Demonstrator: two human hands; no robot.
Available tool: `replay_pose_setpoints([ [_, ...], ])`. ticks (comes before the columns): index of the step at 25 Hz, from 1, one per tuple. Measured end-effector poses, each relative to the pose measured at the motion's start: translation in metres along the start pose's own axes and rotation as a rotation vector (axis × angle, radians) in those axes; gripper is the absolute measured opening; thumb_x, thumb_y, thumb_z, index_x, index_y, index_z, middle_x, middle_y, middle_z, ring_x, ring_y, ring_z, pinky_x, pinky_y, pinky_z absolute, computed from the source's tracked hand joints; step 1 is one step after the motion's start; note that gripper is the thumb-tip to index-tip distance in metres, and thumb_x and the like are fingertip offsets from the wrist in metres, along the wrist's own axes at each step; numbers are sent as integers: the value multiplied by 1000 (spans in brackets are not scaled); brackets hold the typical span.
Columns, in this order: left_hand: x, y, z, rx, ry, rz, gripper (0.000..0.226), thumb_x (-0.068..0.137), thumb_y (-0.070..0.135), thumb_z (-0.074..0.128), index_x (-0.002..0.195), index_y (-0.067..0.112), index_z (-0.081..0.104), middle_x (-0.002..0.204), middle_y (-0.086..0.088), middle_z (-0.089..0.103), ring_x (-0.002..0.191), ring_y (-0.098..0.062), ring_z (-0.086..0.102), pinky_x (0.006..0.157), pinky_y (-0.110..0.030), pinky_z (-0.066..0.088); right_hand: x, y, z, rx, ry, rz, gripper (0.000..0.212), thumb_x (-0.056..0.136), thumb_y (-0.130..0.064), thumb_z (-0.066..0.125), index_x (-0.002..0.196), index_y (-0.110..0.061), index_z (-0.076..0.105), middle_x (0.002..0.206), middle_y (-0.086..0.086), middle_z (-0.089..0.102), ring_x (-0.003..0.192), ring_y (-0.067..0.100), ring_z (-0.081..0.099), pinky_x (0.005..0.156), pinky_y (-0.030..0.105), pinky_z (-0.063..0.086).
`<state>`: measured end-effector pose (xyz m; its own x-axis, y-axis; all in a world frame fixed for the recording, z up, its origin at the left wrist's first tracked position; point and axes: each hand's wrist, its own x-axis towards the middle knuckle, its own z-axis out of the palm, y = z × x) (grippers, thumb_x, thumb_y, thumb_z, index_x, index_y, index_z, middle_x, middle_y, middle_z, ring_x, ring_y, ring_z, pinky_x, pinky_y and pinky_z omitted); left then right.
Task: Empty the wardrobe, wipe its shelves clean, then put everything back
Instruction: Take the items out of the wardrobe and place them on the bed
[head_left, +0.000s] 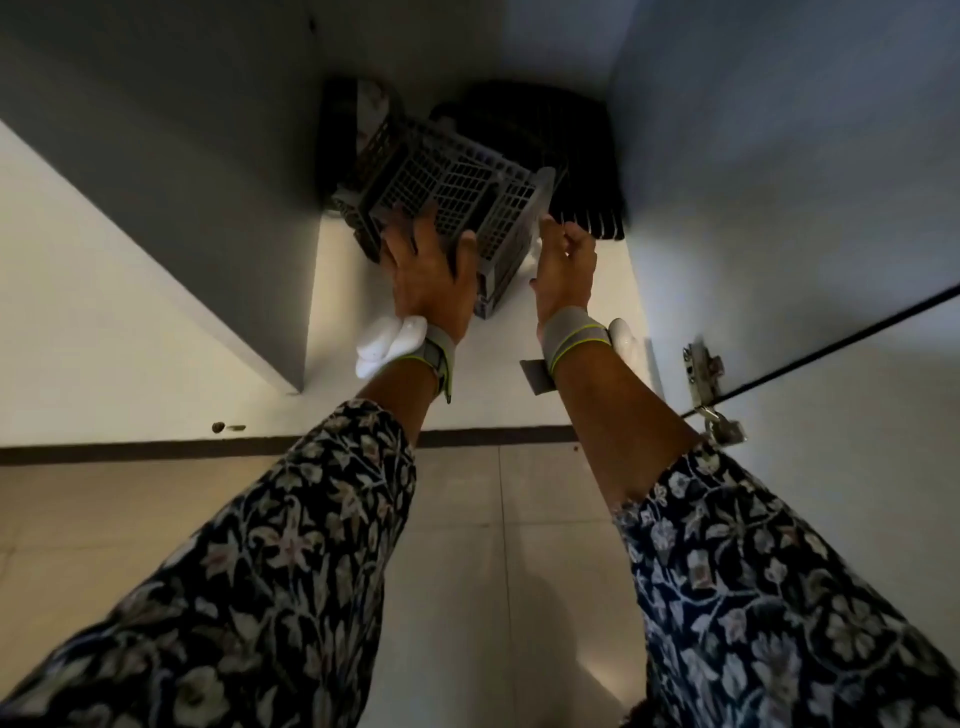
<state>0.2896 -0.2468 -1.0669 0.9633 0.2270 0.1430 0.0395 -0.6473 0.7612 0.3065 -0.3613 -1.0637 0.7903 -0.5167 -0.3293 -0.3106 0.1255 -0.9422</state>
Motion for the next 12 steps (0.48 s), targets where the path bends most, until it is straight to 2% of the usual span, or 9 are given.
replay_pose_setpoints([
  [2, 6, -17, 12, -26, 77, 104, 57, 89, 39, 45, 134, 4, 46, 146, -23, 29, 133, -42, 31, 108, -42, 32, 14, 0, 7, 29, -66, -30, 75, 74, -56, 60, 136, -19, 41, 141, 3, 40, 126, 20, 44, 108, 44, 37],
  [4, 8, -32, 23, -66, 137, 180, 44, 92, 30, 49, 128, 5, 49, 147, -18, 30, 134, -37, 32, 106, -35, 33, 36, -4, 14, -57, -130, -92, 78, 80, -56, 60, 143, -18, 33, 149, 5, 31, 134, 26, 36, 111, 42, 32],
  [7, 7, -48, 26, -81, 176, 267, 38, 90, 18, 51, 126, 8, 49, 149, -15, 28, 135, -33, 34, 110, -33, 30, 49, -17, 25, -123, -122, -115, 95, 54, -69, 64, 133, -18, 45, 137, 10, 45, 121, 28, 50, 105, 41, 41],
  [10, -6, -58, 16, -122, 139, 264, 40, 90, 13, 51, 129, 7, 46, 151, -14, 25, 135, -31, 36, 109, -29, 32, 36, -17, 20, -157, -114, -178, 64, 65, -58, 72, 114, -22, 52, 127, 11, 43, 102, 22, 51, 97, 36, 47],
  [12, -18, -62, 5, -148, 106, 268, 39, 91, 16, 47, 130, 6, 44, 151, -13, 24, 135, -30, 37, 108, -29, 34, 28, -14, 13, -181, -122, -204, 58, 55, -63, 72, 99, -30, 52, 123, 7, 44, 99, 21, 54, 94, 41, 51],
])
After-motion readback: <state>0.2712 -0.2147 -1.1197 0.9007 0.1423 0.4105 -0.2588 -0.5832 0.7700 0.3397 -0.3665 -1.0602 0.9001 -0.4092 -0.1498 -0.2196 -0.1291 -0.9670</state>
